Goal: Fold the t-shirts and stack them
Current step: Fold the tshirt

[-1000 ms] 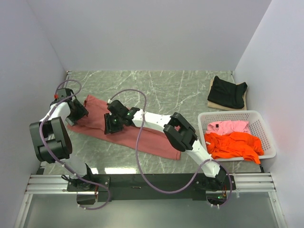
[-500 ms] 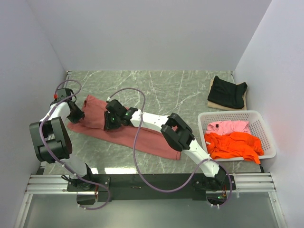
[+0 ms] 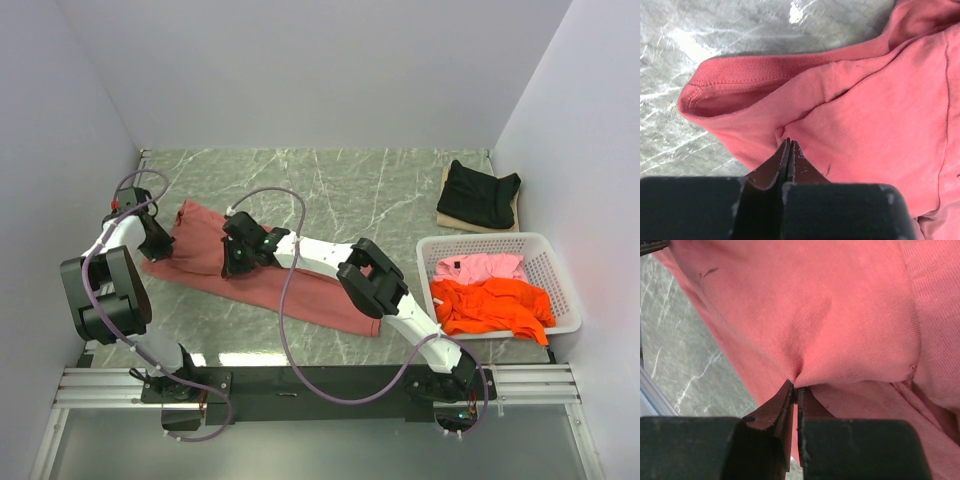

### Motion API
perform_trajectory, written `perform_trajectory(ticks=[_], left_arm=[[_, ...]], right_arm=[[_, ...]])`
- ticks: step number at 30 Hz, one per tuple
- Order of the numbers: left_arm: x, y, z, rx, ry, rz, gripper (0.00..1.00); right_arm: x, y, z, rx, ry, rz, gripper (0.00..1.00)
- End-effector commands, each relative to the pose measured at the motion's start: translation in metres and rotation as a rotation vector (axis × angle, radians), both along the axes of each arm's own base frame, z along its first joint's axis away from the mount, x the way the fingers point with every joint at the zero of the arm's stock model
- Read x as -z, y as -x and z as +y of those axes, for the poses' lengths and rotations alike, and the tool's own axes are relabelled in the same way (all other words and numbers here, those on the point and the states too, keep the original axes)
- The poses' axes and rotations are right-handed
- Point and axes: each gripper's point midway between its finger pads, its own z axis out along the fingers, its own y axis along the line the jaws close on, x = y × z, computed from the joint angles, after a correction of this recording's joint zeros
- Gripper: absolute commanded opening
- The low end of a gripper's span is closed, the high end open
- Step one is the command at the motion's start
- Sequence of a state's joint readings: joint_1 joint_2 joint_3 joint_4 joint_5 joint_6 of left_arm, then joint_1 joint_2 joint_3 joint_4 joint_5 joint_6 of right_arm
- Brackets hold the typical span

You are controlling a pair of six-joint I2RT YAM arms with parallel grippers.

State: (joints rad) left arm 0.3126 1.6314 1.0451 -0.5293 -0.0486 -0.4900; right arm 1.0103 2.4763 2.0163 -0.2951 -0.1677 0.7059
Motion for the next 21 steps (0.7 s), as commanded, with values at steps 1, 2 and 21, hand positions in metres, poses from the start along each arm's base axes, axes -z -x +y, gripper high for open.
perform_trajectory(ticks=[1,2,21], left_arm=[[-0.020,-0.003,0.000,0.019,0.009,-0.038,0.01],[-0.021,-0.001,0.000,0.017,0.006,-0.041,0.09],[-0.002,0.034,-0.007,-0.010,0.045,-0.044,0.43]], right_arm=[[-0.034,0.012,0.005,-0.042,-0.046,0.018,0.00],[-0.036,0.015,0.005,-0.053,-0.052,0.033,0.00],[-0.044,0.030,-0.006,-0.063,-0.028,0.084,0.00]])
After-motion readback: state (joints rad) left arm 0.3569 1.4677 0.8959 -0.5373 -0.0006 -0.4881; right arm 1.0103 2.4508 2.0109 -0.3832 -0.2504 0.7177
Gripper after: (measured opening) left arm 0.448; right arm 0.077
